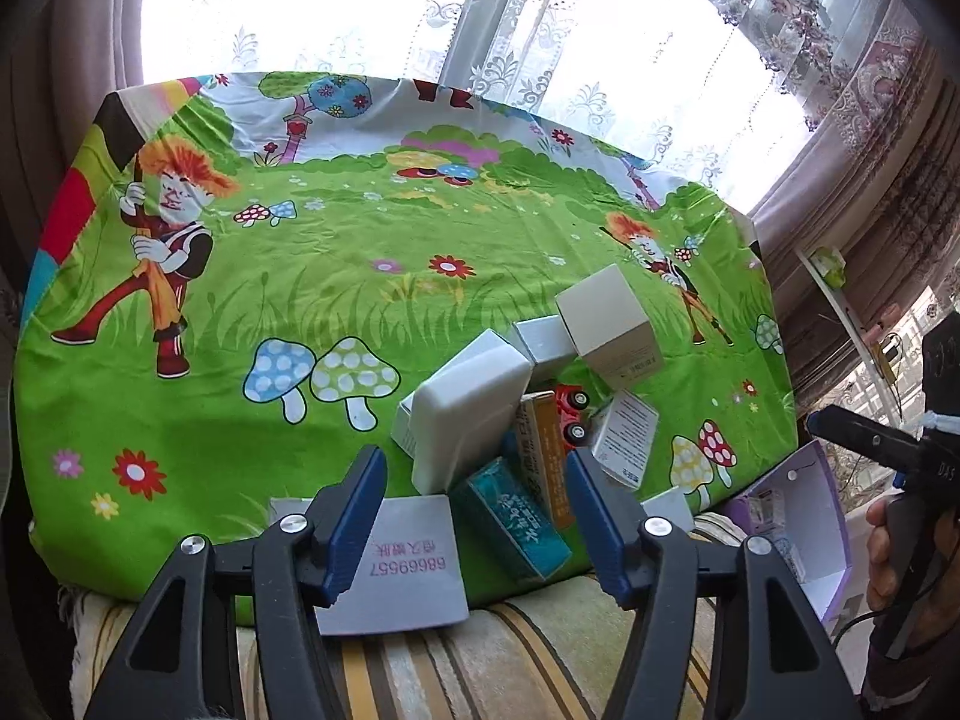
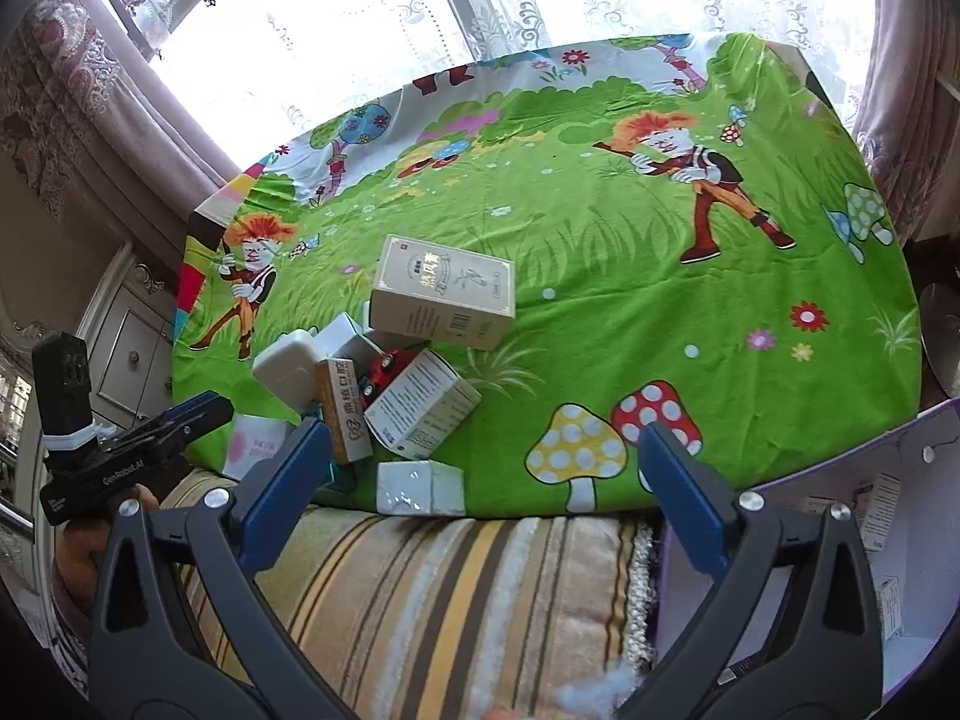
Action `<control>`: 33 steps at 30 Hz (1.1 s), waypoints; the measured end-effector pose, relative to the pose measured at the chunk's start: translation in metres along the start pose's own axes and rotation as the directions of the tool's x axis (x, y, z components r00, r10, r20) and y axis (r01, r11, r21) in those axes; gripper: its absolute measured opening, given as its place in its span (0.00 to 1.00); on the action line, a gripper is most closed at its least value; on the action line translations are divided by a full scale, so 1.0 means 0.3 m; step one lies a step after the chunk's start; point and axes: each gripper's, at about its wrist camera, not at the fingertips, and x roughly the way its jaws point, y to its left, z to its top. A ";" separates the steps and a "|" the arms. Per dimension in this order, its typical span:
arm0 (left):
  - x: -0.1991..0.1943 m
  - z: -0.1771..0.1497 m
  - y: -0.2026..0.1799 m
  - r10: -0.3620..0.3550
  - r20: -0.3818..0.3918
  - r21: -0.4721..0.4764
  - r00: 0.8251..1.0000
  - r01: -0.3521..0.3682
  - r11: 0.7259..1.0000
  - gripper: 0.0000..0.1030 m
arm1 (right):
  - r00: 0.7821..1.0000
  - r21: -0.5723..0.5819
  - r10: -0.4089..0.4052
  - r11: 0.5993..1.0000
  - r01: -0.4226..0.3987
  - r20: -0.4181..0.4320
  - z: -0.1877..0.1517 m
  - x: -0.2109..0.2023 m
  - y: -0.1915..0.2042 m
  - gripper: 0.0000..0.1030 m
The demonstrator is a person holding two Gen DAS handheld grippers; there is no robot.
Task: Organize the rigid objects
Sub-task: 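Move both open tools back over the boxes on the bed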
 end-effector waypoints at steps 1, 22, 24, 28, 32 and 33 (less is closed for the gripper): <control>0.011 0.009 0.001 0.011 0.001 0.017 1.000 -0.011 1.000 0.61 | 1.000 0.012 0.016 1.000 -0.016 -0.012 0.018 0.023 0.007 1.00; 0.129 0.060 0.005 0.047 -0.008 0.169 0.999 -0.045 0.985 0.61 | 0.988 0.051 0.054 0.998 -0.047 -0.148 0.230 0.336 0.070 1.00; 0.134 0.058 0.004 0.044 -0.012 0.169 0.999 -0.041 0.985 0.61 | 0.987 0.051 0.057 0.997 -0.050 -0.153 0.233 0.352 0.065 1.00; 0.141 0.057 0.001 0.047 -0.012 0.179 0.999 -0.044 0.983 0.61 | 0.985 0.072 0.066 0.996 -0.055 -0.162 0.239 0.377 0.043 1.00; 0.145 0.060 -0.004 0.042 -0.010 0.189 0.999 -0.039 0.981 0.61 | 0.981 0.068 0.090 0.995 -0.080 -0.173 0.241 0.401 0.037 1.00; 0.145 0.061 -0.005 0.039 -0.008 0.193 0.999 -0.037 0.980 0.61 | 0.980 0.065 0.095 0.994 -0.085 -0.177 0.240 0.407 0.038 1.00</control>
